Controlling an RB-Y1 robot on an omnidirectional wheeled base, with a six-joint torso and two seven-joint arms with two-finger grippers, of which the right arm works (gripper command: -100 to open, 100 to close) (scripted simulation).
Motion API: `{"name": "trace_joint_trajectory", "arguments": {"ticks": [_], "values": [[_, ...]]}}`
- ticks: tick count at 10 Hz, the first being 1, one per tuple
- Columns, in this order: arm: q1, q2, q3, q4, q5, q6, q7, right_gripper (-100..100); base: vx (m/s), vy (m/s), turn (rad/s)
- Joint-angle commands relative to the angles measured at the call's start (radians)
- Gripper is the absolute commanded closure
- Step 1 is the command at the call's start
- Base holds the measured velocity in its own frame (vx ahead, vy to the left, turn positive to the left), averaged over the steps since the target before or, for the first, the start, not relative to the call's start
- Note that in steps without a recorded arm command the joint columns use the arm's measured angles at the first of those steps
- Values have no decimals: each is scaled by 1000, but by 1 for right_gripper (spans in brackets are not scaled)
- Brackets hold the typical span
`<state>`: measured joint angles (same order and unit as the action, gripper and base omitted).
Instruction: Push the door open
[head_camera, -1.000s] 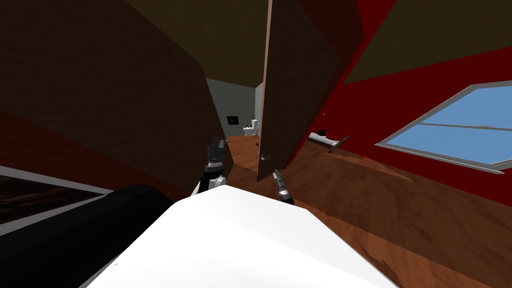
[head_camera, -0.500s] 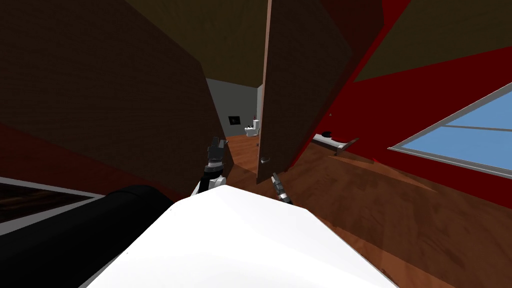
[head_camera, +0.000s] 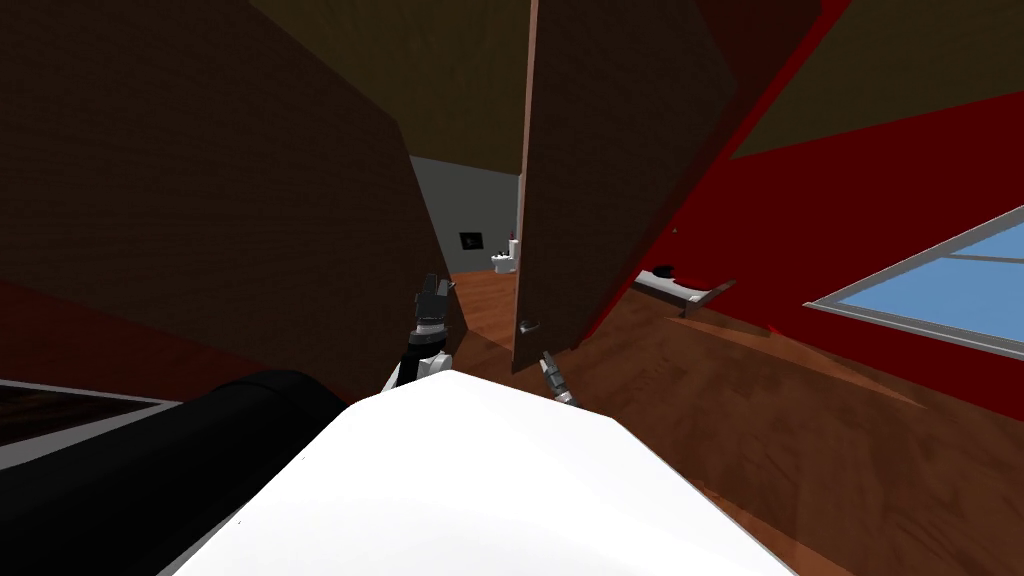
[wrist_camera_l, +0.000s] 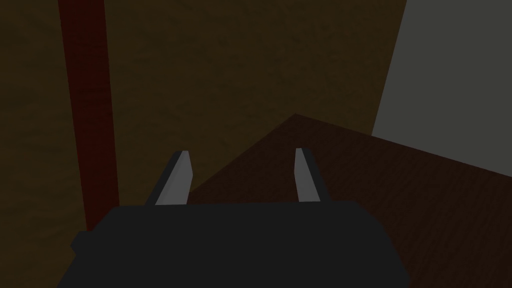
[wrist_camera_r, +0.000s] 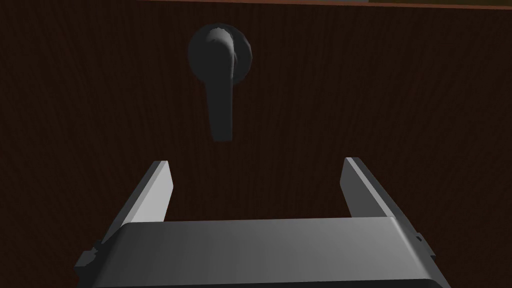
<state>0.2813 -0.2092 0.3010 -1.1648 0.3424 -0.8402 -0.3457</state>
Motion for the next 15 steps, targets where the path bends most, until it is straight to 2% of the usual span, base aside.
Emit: {"name": "trace_joint_trajectory", "arguments": {"ticks": [1, 3, 4, 10, 11, 12, 13, 15], "values": [[-2, -8, 9, 31, 8, -13, -18, -100, 155, -65, 64], [-7, -13, 16, 59, 15, -22, -30, -100, 136, -57, 50], [-4, -13, 14, 49, 13, -19, -27, -100, 45, -20, 8], [-57, 33, 5, 106, -5, 8, 1, -100, 166, 91, 49], [-63, 39, 4, 112, -8, 11, 5, -100, 169, 92, 43], [-58, 35, 5, 107, -6, 8, 3, -100, 67, 37, 9], [-58, 35, 5, 107, -6, 8, 3, 100, -9, -3, -10], [-58, 35, 5, 107, -6, 8, 3, 100, -21, -14, 6]]}}
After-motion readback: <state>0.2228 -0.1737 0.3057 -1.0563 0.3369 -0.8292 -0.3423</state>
